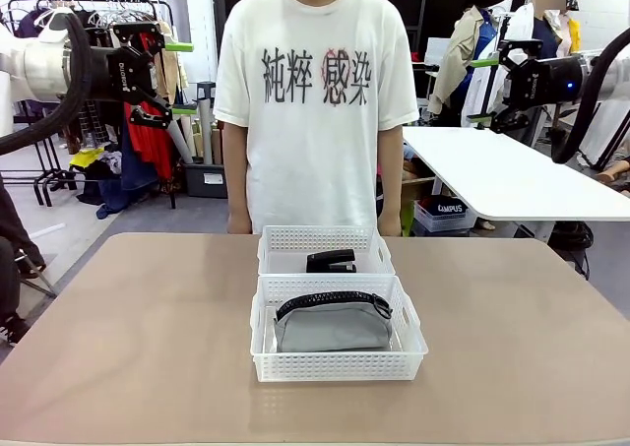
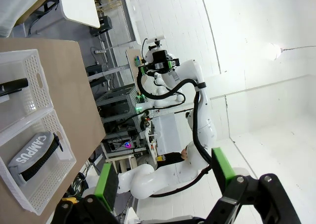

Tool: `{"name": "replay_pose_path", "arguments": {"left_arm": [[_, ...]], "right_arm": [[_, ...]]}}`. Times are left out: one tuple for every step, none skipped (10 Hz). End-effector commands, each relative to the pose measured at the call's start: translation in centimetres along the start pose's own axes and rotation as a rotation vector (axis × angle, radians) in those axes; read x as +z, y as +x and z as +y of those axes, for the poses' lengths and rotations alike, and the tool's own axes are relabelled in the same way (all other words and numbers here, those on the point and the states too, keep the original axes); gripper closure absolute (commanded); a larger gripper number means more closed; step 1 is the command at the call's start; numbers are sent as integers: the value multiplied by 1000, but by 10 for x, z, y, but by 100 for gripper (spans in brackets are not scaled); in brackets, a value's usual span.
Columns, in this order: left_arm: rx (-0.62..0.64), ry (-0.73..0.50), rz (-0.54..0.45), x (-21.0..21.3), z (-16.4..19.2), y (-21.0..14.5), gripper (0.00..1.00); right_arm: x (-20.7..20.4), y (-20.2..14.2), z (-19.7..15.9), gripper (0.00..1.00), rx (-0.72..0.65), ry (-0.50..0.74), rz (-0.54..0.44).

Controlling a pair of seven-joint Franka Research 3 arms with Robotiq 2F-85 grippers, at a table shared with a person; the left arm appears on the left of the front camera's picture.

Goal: Distribute items into two baskets.
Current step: Place the picked Stapler into the Organizing basket as instructed by the person.

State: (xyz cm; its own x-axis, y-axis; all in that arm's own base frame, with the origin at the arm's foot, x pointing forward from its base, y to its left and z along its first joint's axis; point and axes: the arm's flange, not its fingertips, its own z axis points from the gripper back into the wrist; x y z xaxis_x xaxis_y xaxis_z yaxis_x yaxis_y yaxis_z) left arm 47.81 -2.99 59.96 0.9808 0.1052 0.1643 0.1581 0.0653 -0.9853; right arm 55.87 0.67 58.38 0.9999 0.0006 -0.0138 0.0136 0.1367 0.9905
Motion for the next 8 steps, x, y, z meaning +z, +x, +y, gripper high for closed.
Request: {"name": "replay_pose_path", "arguments": {"left_arm": [[-5,1,-6,0,-2,-1,0],[-5,1,-6,0,-2,-1,0],[-5,1,-6,0,-2,-1,0],[-5,1,-6,0,-2,-1,0],[-5,1,-6,0,-2,-1,0],[-5,1,-6,0,-2,-1,0],[-5,1,-6,0,-2,-1,0],[-5,1,-6,0,-2,-1,0]], "right_arm": [[1,0,4,0,6,-2,-2],[1,0,4,0,6,-2,-2],[1,0,4,0,6,-2,-2],[1,0,4,0,6,-2,-2],[1,0,4,0,6,-2,-2],[1,0,4,0,6,-2,-2],[1,0,4,0,6,-2,-2],[1,0,4,0,6,-2,-2]]}}
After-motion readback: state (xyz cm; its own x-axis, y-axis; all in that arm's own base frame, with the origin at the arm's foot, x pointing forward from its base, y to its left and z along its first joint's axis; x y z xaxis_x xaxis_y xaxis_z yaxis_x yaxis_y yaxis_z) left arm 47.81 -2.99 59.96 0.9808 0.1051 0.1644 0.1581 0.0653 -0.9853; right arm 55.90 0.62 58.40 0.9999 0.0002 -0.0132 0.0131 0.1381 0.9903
